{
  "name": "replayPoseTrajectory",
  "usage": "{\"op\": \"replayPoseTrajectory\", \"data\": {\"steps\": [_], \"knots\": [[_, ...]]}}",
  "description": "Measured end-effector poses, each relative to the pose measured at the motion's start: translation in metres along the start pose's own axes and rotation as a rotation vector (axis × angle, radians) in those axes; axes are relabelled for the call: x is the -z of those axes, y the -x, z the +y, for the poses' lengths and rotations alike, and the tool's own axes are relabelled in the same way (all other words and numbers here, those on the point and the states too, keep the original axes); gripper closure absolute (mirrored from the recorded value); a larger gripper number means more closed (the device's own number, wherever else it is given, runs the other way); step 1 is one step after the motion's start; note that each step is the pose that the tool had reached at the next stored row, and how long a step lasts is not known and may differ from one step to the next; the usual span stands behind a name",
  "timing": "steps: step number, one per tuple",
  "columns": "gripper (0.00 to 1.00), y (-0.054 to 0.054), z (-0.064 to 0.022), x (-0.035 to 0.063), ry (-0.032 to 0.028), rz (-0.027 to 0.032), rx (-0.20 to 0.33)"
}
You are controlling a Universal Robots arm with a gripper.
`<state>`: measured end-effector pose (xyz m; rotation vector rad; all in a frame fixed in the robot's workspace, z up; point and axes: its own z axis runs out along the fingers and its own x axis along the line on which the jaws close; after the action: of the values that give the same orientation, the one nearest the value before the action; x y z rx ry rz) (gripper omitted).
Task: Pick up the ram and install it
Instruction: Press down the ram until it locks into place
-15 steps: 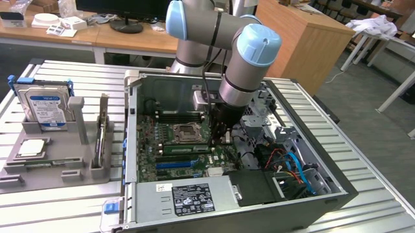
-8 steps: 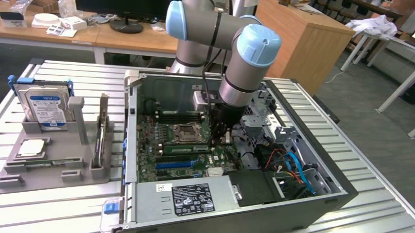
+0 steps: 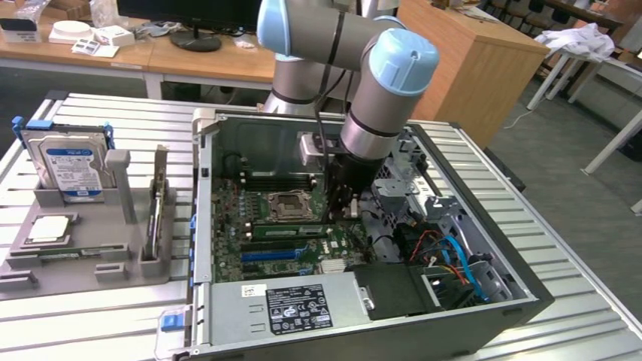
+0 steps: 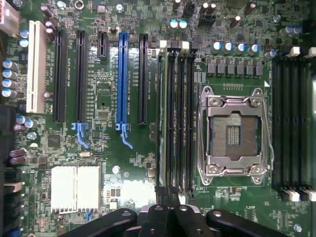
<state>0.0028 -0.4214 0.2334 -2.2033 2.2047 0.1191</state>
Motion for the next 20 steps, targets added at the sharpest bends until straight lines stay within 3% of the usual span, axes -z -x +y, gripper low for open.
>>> {"op": "replayPoseTrajectory", "data": {"steps": [10, 17, 20], "knots": [[0.89, 0.001, 0.0005, 0.0134, 0.0000, 0.0000, 0.000], [0.89, 0.001, 0.0010, 0.0136, -0.0001, -0.0001, 0.000], [0.89, 0.001, 0.0071, 0.0133, 0.0000, 0.0001, 0.000]]}}
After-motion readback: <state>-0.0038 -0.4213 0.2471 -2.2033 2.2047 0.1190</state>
